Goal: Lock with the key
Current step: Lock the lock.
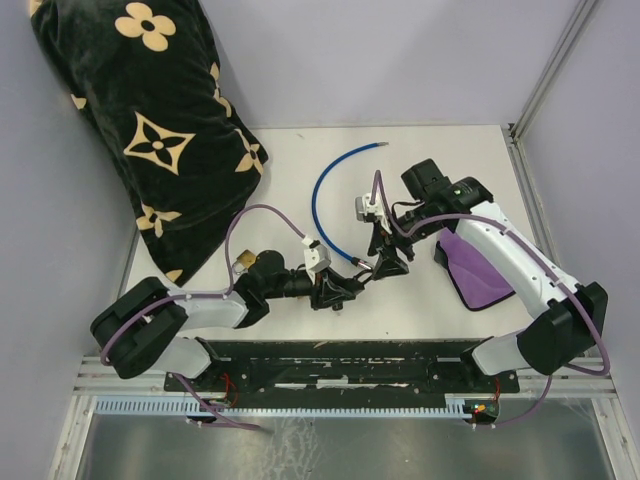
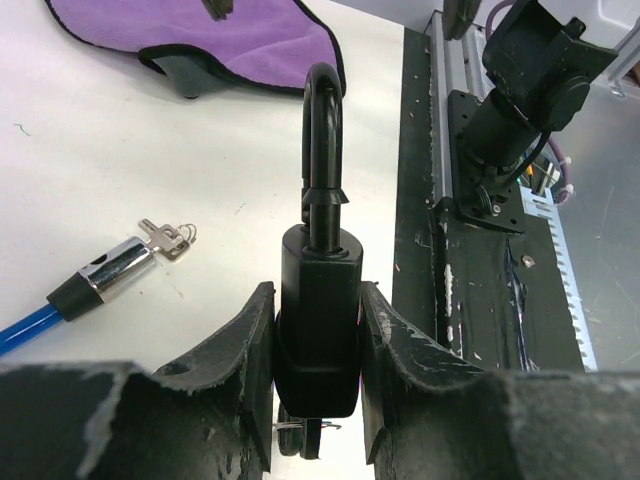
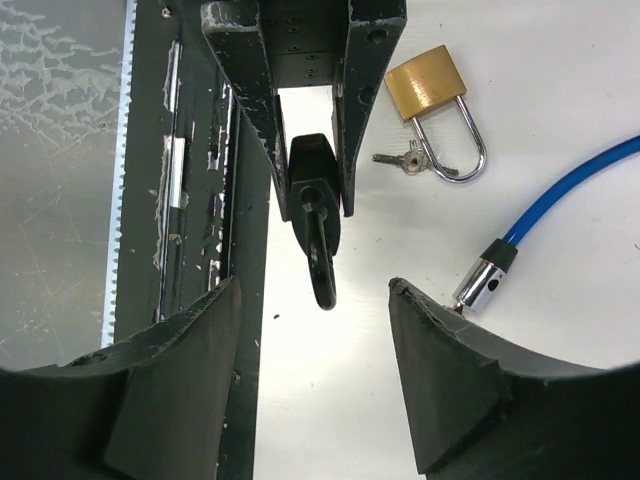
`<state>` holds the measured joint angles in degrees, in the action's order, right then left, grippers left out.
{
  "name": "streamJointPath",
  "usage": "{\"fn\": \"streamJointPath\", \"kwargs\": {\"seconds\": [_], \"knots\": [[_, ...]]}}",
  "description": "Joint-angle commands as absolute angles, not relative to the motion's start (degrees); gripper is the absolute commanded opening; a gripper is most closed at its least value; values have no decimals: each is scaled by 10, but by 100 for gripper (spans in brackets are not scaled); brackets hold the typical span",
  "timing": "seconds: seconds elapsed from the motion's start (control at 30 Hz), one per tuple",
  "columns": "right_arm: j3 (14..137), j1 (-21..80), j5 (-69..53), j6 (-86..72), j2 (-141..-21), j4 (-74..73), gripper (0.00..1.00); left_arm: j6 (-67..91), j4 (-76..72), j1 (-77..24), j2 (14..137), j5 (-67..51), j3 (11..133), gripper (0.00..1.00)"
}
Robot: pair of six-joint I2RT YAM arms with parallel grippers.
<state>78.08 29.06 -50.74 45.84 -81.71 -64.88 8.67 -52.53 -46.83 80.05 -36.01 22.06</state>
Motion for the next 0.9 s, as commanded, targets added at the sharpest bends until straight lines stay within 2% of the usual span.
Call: {"fn": "streamJointPath", "kwargs": {"seconds": [0.0, 0.13, 0.33, 0.43, 0.77, 0.8, 0.87], "knots": [[794, 287, -529, 468, -808, -664, 69, 48, -568, -467, 764, -361, 227, 3], [759, 287, -513, 471, -810, -624, 66, 47, -570, -466, 766, -365, 226, 3], [734, 287, -549, 511, -819, -618, 48, 42, -572, -467, 768, -368, 226, 3], [731, 287, -554, 519, -829, -613, 42, 38, -573, -466, 767, -368, 225, 3], [720, 294, -566, 561, -847, -614, 31, 50, -604, -463, 777, -377, 218, 3], [719, 294, -565, 563, -849, -614, 27, 51, -609, -462, 779, -378, 216, 3], [720, 296, -568, 574, -854, -622, 8, 51, -615, -460, 784, -378, 215, 3]]}}
